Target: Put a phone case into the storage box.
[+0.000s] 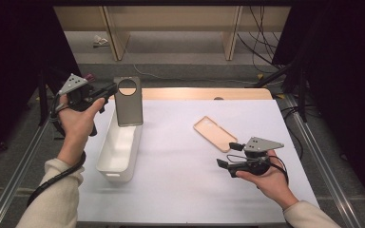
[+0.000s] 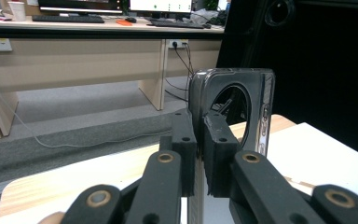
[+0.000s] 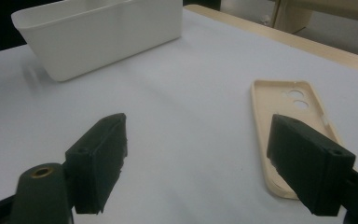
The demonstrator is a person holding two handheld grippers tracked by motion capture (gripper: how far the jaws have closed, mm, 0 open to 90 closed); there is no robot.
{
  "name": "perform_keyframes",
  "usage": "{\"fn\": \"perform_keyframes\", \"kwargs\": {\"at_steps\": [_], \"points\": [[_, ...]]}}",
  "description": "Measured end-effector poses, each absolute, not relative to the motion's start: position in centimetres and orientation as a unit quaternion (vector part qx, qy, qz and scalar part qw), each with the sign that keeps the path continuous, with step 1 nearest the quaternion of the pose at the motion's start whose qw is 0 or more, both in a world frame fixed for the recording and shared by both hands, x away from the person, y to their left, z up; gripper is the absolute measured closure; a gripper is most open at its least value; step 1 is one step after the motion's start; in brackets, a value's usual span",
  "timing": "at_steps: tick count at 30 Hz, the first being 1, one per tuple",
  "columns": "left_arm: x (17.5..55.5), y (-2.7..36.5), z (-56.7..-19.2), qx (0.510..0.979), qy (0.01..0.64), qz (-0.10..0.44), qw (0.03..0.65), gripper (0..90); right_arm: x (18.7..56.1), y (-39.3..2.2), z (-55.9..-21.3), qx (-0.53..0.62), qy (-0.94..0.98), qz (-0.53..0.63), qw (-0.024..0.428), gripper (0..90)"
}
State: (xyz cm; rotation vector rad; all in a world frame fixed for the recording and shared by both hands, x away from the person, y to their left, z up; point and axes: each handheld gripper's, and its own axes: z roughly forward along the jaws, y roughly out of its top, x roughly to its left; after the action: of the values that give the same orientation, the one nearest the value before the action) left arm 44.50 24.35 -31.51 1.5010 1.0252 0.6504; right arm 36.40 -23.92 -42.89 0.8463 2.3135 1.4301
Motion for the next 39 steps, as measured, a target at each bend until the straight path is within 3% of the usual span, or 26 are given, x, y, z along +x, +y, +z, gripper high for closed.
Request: {"fn": "perform_keyframes", "kwargs": {"at_steps": [39], "points": [[47.5, 26.3, -33.1, 0.644, 0.450, 0.284, 0.550, 83.7, 36.5, -23.9, -43.0, 0.294, 0.805, 0.495, 0.146, 21.4]]}}
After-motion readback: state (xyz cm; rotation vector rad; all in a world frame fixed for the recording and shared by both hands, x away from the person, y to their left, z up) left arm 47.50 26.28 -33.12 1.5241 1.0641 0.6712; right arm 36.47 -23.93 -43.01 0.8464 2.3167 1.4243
